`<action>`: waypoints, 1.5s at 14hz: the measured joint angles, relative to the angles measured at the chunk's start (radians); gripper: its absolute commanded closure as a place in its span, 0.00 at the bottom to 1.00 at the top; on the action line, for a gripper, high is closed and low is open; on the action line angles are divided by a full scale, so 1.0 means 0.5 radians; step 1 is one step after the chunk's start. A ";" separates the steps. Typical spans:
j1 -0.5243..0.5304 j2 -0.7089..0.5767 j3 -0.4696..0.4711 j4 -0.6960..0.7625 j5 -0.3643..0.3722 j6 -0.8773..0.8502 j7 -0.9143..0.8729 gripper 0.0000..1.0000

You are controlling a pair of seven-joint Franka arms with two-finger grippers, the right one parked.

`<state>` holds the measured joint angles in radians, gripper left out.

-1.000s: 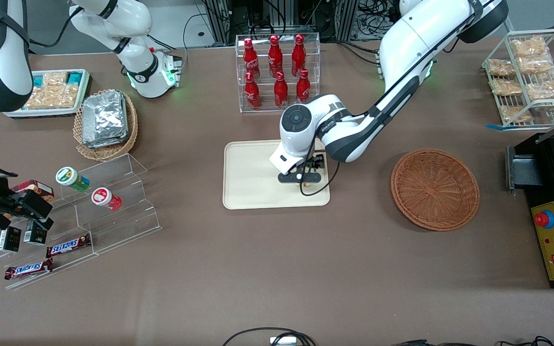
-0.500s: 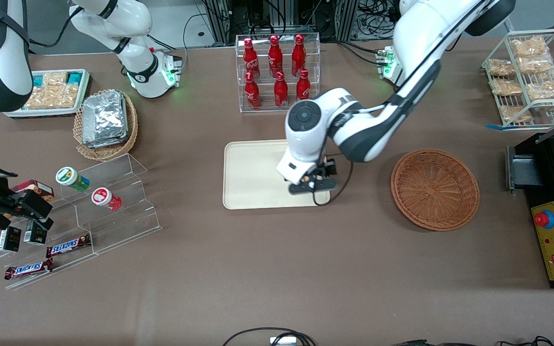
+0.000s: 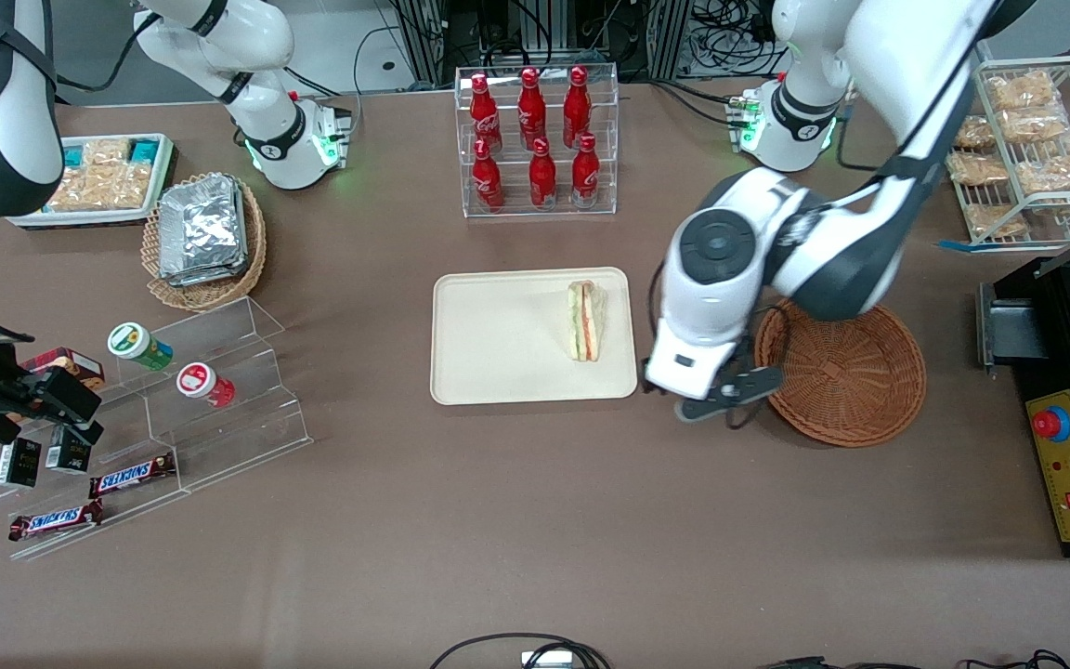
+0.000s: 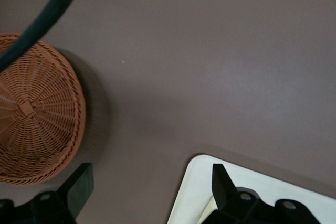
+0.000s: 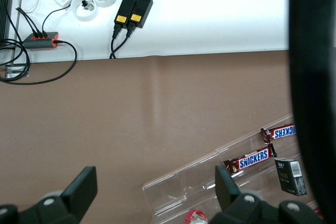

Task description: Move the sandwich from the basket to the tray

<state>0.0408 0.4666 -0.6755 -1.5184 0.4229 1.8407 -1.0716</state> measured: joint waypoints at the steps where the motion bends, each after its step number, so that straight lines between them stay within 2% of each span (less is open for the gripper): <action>1: 0.030 -0.034 0.000 0.005 -0.020 -0.030 0.001 0.01; 4: 0.087 -0.100 0.000 0.008 -0.039 -0.153 0.090 0.01; 8: 0.210 -0.192 0.060 0.009 -0.161 -0.237 0.418 0.01; 12: 0.219 -0.395 0.418 0.010 -0.434 -0.372 1.008 0.01; 16: 0.212 -0.591 0.773 0.010 -0.618 -0.567 1.621 0.01; 19: 0.205 -0.714 0.973 0.010 -0.676 -0.732 2.040 0.01; 21: 0.203 -0.788 1.032 0.010 -0.687 -0.820 2.264 0.00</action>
<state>0.1421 0.0724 -0.1598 -1.5135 0.0793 1.4307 0.0603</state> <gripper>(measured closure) 0.004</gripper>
